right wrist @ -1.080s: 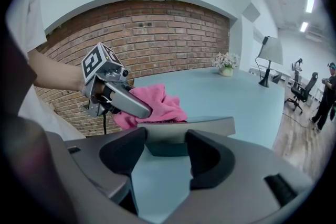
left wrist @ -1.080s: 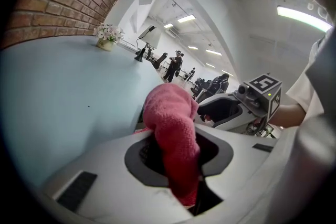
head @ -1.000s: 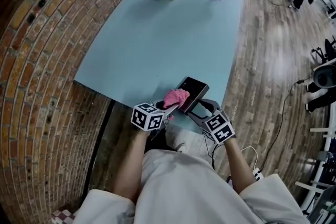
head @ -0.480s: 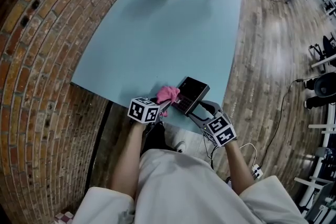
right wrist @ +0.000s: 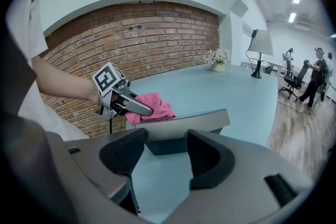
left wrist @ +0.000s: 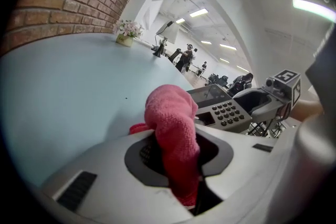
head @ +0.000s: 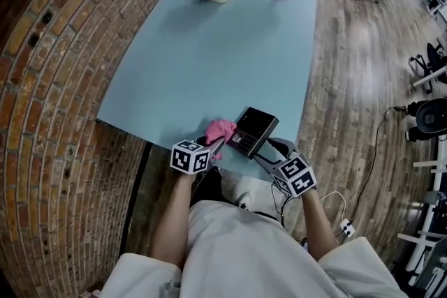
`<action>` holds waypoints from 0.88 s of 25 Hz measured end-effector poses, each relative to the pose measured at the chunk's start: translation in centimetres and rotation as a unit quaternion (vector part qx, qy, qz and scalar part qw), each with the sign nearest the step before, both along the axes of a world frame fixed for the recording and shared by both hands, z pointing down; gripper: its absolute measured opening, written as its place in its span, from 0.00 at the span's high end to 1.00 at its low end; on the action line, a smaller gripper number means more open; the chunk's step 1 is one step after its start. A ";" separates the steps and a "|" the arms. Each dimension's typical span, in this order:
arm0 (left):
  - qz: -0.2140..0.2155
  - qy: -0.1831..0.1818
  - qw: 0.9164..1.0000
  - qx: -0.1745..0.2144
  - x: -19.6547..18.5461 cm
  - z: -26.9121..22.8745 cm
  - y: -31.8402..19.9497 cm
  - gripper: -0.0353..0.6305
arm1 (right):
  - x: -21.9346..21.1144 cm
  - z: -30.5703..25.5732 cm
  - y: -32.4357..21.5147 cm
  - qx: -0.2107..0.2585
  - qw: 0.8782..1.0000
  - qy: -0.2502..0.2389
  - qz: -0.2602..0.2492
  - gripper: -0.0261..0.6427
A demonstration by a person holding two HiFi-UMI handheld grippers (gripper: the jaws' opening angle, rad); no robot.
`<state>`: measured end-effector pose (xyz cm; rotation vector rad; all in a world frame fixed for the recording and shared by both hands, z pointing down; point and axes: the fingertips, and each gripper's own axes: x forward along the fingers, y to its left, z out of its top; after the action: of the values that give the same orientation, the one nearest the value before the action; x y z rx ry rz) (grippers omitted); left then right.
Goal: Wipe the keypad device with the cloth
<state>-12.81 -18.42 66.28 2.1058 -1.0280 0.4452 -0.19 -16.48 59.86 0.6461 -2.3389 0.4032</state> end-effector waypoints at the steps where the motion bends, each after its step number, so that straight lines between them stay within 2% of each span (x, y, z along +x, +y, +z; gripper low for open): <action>1: -0.006 -0.007 1.000 0.016 -0.4 -0.3 0.0 0.75 | 0.1 -0.2 -0.1 0.005 1.000 -0.002 0.006 0.55; 4: -0.022 -0.027 0.998 0.061 -1.2 -1.7 0.3 0.75 | 1.0 -1.2 -0.2 0.029 0.999 -0.010 0.028 0.55; 6: -0.030 -0.041 0.995 0.088 -1.5 -3.2 0.4 0.75 | 2.1 -1.7 -0.5 0.046 0.998 -0.007 0.050 0.61; 10: -0.023 -0.079 0.988 0.132 -0.5 -6.5 2.2 0.75 | 4.4 -3.3 0.1 0.079 0.993 0.000 0.086 0.65; 13: -0.009 -0.131 0.979 0.159 0.2 -8.7 4.2 0.75 | 5.6 -5.0 1.1 0.109 0.989 -0.005 0.099 0.68; 16: -0.018 -0.179 0.966 0.186 0.9 -10.9 5.9 0.75 | 6.4 -7.5 2.1 0.125 0.985 -0.028 0.115 0.74; 19: -0.038 -0.184 0.959 0.212 2.5 -13.5 7.8 0.75 | 7.1 -10.1 3.5 0.134 0.981 -0.061 0.125 0.85; 22: -0.046 -0.176 0.954 0.239 4.2 -16.3 8.8 0.75 | 8.1 -12.7 4.3 0.145 0.977 -0.086 0.132 0.90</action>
<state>-8.60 -9.59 50.00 2.4377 -1.5616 0.5838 7.87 -12.22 47.20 1.1091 -2.5077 0.2410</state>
